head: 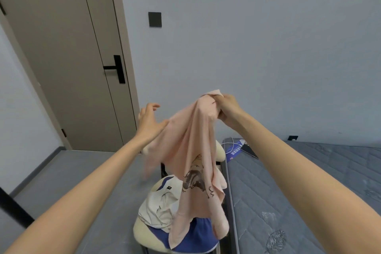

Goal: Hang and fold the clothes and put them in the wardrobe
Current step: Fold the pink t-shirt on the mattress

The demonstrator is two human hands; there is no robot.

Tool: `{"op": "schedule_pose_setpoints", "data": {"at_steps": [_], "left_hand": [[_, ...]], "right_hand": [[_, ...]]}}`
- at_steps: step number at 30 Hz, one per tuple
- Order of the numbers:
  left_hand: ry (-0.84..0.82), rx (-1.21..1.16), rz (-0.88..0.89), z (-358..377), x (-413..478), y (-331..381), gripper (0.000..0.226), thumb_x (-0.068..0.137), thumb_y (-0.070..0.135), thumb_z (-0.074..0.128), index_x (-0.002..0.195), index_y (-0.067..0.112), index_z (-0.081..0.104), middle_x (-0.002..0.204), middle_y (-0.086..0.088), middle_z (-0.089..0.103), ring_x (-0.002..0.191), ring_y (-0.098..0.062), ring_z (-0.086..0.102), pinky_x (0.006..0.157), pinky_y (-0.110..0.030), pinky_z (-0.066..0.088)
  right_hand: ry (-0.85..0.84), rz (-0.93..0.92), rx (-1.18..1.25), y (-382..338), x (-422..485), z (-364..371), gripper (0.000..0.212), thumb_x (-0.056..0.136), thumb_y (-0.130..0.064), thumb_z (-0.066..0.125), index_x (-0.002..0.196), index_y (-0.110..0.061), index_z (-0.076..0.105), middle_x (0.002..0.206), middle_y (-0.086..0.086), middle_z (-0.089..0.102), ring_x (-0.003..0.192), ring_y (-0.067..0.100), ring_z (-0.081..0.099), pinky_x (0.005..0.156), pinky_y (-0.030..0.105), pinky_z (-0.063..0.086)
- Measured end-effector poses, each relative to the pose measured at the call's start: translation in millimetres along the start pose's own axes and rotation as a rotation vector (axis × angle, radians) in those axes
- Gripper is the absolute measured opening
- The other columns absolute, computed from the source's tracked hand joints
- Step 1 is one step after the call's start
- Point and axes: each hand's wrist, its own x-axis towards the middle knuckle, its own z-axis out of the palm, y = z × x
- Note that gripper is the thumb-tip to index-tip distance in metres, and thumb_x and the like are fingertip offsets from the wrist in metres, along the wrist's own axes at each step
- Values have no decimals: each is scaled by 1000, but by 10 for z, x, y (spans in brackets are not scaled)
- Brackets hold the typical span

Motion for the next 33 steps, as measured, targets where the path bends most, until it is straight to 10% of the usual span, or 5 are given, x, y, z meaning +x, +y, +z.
{"op": "schedule_pose_setpoints", "data": {"at_steps": [5, 12, 18, 23, 33], "left_hand": [[-290, -158, 61, 135, -229, 128, 14, 86, 31, 64, 91, 19, 58, 92, 6, 59, 85, -14, 52, 68, -17, 42], [-613, 0, -1, 366, -490, -30, 68, 68, 65, 69, 121, 30, 48, 110, 19, 56, 98, -2, 56, 71, -15, 41], [-524, 307, 49, 450, -438, -47, 48, 95, 43, 44, 56, 19, 31, 55, 3, 41, 53, -15, 38, 47, -25, 23], [-530, 17, -54, 271, -279, 189, 34, 97, 33, 45, 73, 16, 62, 69, 0, 61, 57, -7, 58, 52, -21, 47], [-390, -820, -413, 225, -26, 740, 17, 98, 20, 48, 111, 10, 55, 85, -3, 57, 70, -10, 58, 55, -21, 53]], "right_hand": [[65, 92, 639, -180, -46, 79, 22, 97, 1, 41, 85, -9, 55, 79, 5, 58, 52, 9, 63, 47, 18, 51], [-8, 135, 1079, -479, -113, 138, 25, 101, -2, 37, 81, -3, 51, 71, 6, 56, 36, 8, 58, 38, 15, 46], [-37, 146, 1152, -503, -132, 7, 23, 102, -5, 36, 84, -5, 50, 74, 5, 54, 56, 9, 56, 40, 16, 46], [-316, 103, 495, -198, -135, -229, 25, 100, -8, 28, 113, -14, 49, 110, 4, 58, 97, 16, 57, 94, 32, 44], [-802, 154, -557, 514, -333, -492, 70, 80, 13, 58, 131, -31, 38, 121, -5, 53, 105, 7, 55, 81, 20, 50]]}}
